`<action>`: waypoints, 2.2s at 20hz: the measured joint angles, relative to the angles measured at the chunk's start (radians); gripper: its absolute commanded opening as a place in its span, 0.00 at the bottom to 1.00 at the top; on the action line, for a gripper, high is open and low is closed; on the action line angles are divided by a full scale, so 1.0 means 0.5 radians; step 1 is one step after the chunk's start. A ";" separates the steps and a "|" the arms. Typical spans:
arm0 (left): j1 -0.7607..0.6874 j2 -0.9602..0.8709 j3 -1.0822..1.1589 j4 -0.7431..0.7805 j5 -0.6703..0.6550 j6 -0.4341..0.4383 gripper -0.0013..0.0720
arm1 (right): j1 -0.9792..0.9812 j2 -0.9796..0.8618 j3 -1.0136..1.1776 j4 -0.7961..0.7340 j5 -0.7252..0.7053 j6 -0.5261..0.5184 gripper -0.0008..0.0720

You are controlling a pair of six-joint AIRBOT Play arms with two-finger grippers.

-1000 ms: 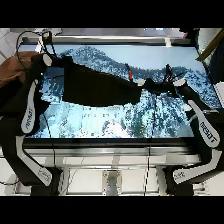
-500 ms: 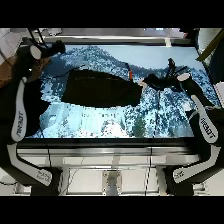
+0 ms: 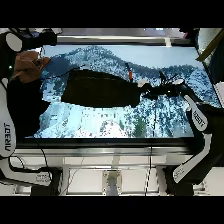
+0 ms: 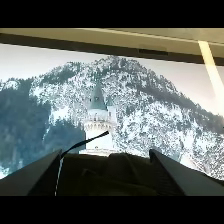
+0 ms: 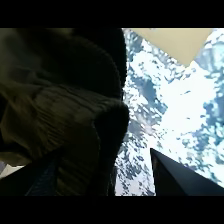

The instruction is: Fold the clothes and pants, and hang the long-sleeved shirts on hangers.

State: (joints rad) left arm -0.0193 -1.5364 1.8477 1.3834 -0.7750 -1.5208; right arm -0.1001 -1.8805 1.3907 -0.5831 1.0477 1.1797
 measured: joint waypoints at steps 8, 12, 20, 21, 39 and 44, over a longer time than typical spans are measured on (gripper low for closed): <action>0.000 0.014 0.000 0.000 -0.100 0.005 0.87 | 0.089 -0.269 0.378 0.006 0.072 0.081 0.78; 0.000 0.014 0.000 0.000 -0.156 0.005 0.87 | 0.161 -0.349 0.461 -0.047 0.112 0.133 0.29; 0.000 0.038 0.000 0.000 -0.236 0.006 0.87 | 0.143 -0.353 0.745 -0.094 0.279 0.163 0.03; 0.000 0.058 0.000 0.000 -0.253 0.007 0.87 | 0.106 -0.334 0.842 -0.099 0.368 0.163 0.04; 0.000 0.617 0.001 -0.015 -0.384 0.006 0.87 | -1.897 1.250 0.765 -1.130 1.219 0.504 0.03; 0.000 0.625 0.001 -0.016 -0.452 0.006 0.87 | -2.398 1.661 -0.089 -1.221 1.106 0.529 0.05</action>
State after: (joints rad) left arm -0.0193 -1.2240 1.8481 1.3754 -1.0008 -1.5177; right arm -1.2991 -1.0500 1.3460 -1.1938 1.6009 1.4445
